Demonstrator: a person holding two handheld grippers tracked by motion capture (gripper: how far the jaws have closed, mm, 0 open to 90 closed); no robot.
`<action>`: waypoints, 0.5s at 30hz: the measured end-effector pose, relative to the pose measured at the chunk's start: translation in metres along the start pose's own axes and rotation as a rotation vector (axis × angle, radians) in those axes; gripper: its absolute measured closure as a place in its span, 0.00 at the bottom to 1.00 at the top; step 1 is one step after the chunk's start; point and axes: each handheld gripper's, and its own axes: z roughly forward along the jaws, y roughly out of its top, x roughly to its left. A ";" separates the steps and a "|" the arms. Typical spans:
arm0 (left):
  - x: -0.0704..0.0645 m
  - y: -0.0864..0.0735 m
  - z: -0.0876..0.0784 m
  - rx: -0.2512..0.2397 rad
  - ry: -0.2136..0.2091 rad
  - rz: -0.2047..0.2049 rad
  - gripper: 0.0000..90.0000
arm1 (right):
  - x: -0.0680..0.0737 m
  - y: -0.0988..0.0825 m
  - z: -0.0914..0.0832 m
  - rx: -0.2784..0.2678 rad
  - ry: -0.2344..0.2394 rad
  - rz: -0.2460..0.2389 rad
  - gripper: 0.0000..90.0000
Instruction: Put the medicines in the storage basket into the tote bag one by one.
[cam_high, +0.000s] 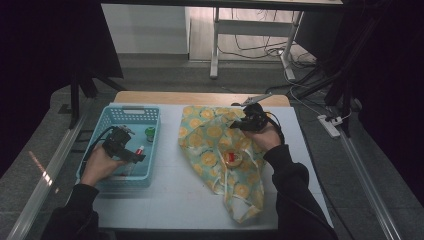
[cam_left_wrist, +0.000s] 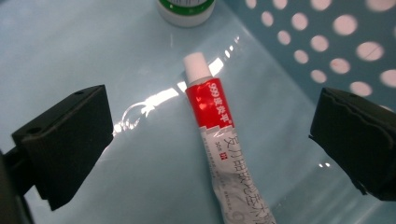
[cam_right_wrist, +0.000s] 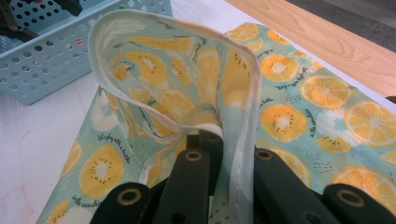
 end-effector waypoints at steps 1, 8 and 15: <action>0.000 0.000 0.002 0.011 0.000 -0.006 0.00 | 0.000 0.000 0.000 0.000 0.000 0.000 1.00; 0.004 0.002 0.011 0.071 0.020 -0.036 0.04 | 0.001 0.000 0.000 0.001 0.003 -0.002 1.00; 0.003 0.002 0.015 0.122 0.024 -0.023 0.18 | 0.000 0.000 0.000 -0.002 0.002 -0.002 1.00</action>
